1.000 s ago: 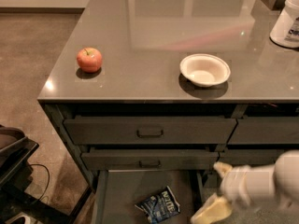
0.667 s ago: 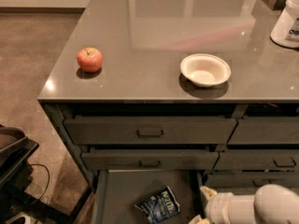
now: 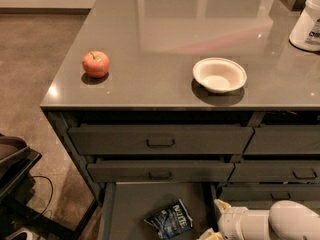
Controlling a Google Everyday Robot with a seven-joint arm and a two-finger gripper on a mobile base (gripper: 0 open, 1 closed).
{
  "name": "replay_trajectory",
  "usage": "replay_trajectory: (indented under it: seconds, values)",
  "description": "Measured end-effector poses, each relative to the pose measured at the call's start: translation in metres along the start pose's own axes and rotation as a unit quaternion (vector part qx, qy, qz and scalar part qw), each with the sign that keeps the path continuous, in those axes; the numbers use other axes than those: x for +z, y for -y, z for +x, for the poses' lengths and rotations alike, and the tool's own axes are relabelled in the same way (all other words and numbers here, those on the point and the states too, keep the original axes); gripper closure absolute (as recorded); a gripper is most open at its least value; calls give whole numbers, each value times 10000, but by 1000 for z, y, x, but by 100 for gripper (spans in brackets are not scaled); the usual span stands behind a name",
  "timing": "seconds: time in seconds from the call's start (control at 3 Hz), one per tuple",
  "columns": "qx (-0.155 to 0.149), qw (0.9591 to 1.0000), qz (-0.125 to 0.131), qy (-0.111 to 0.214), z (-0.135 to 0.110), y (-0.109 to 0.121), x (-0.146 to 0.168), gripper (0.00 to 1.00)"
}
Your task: Pick blue chip bag from bottom drawer and place on counter
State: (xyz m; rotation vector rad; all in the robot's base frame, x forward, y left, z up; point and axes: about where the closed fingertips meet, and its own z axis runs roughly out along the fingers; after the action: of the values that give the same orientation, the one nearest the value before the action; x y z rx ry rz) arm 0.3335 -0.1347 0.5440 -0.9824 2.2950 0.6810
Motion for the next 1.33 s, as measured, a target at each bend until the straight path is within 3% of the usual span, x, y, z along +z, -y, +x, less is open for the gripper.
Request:
replay_trajectory:
  seconds: [0.33,0.67,1.0,1.33]
  values:
    - [57,9996,-36,290,7,7,20,0]
    - [-257,9948,-215,959,-3,31,47,0]
    - [-296,9862,-808,1413,0,41,87,0]
    - [-49,9816,-1069,1583,11,33,110,0]
